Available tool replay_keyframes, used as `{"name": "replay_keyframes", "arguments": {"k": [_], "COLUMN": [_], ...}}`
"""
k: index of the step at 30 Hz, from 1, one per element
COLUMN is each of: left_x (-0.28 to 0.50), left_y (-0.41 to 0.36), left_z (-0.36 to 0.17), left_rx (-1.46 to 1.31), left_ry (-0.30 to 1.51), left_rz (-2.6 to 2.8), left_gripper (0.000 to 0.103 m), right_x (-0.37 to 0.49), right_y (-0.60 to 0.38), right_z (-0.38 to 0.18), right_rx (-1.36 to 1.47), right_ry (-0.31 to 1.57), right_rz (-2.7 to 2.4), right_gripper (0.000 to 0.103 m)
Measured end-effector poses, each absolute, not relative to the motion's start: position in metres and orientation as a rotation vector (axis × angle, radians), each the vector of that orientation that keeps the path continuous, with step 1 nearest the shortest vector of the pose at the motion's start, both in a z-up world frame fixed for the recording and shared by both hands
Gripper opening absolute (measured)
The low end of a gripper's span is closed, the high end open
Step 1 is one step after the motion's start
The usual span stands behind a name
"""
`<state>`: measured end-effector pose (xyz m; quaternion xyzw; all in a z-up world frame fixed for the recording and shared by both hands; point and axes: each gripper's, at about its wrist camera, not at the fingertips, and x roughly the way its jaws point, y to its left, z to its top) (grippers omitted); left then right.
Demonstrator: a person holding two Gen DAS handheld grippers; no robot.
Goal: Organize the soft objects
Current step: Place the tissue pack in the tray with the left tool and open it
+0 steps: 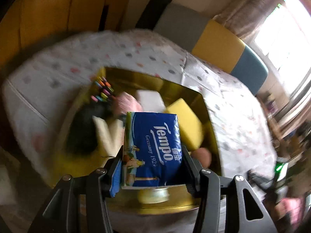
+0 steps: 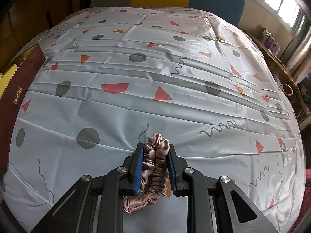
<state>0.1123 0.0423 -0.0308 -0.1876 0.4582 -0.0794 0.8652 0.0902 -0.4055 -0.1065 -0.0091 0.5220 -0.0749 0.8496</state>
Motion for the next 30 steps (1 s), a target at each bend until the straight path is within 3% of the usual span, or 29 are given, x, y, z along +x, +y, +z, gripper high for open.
{"name": "replay_keyframes", "arguments": {"k": [18, 24, 30], "left_x": [0.188, 0.187, 0.172], "left_y": [0.022, 0.014, 0.015], "left_z": [-0.073, -0.070, -0.058], "left_rx": [-0.401, -0.332, -0.253], "left_ry": [1.075, 1.053, 0.994], "left_rz": [-0.106, -0.120, -0.072], "left_gripper": [0.053, 0.065, 0.066], "right_x": [0.091, 0.091, 0.091], "right_y": [-0.403, -0.403, -0.402], "right_z": [-0.107, -0.107, -0.107], "right_rx": [-0.041, -0.042, -0.048], "right_ry": [1.104, 1.104, 1.103], "right_rz": [-0.156, -0.156, -0.159], "right_gripper": [0.023, 0.023, 0.023]}}
